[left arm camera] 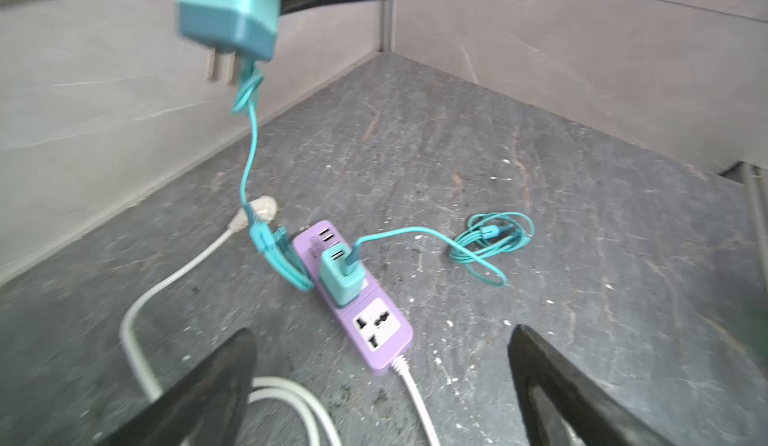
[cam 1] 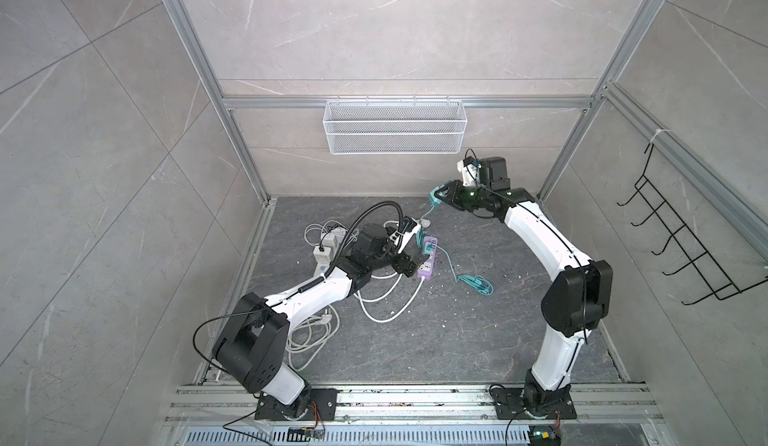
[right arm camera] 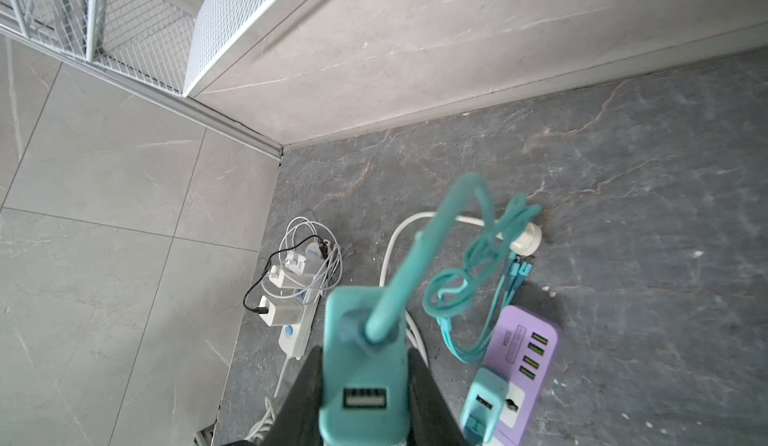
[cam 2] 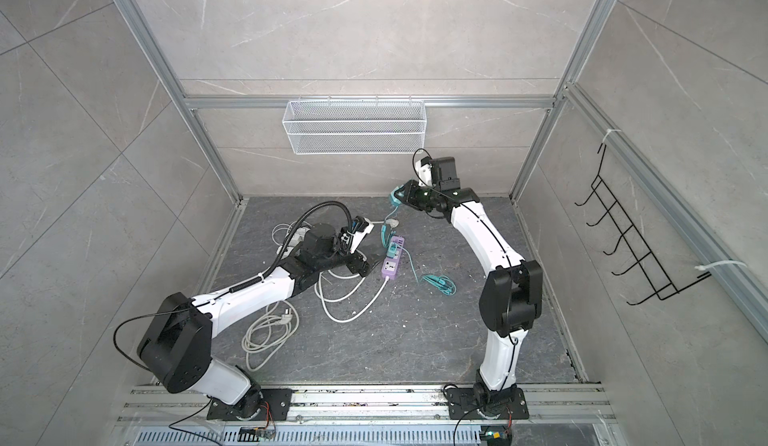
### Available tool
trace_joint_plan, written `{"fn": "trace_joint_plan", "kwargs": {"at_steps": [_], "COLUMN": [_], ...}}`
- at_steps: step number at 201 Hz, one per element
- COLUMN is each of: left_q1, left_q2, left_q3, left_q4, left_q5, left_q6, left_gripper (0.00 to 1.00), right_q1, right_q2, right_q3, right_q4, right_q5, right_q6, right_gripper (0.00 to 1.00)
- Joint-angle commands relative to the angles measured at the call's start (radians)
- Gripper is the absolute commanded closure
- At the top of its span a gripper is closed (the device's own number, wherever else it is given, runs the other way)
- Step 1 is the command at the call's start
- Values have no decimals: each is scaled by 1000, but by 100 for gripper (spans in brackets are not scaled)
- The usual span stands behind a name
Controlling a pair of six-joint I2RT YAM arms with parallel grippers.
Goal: Insert the plug
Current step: 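Open the left gripper while the right gripper pulls the teal cube away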
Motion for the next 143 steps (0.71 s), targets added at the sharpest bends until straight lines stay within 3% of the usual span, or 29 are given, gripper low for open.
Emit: {"fn": "trace_joint_plan", "kwargs": {"at_steps": [1, 56, 91, 143], "left_q1": [3, 9, 14, 22], "left_q2": [-74, -114, -105, -141], "left_q3": [-35, -81, -59, -96], "left_q4": [43, 67, 19, 38], "left_q5": [-108, -267, -356, -314], "left_q6": [-7, -7, -61, -154], "left_gripper": [0, 0, 0, 0], "right_q1": [-21, -79, -87, -88], "right_q2": [8, -80, -211, -511], "right_q3": [118, 164, 50, -215], "right_q4": [-83, -237, -314, -355], "right_q5": [2, 153, 351, 488], "right_q6": [-43, -134, -184, -204], "right_gripper": [93, 93, 93, 93]}}
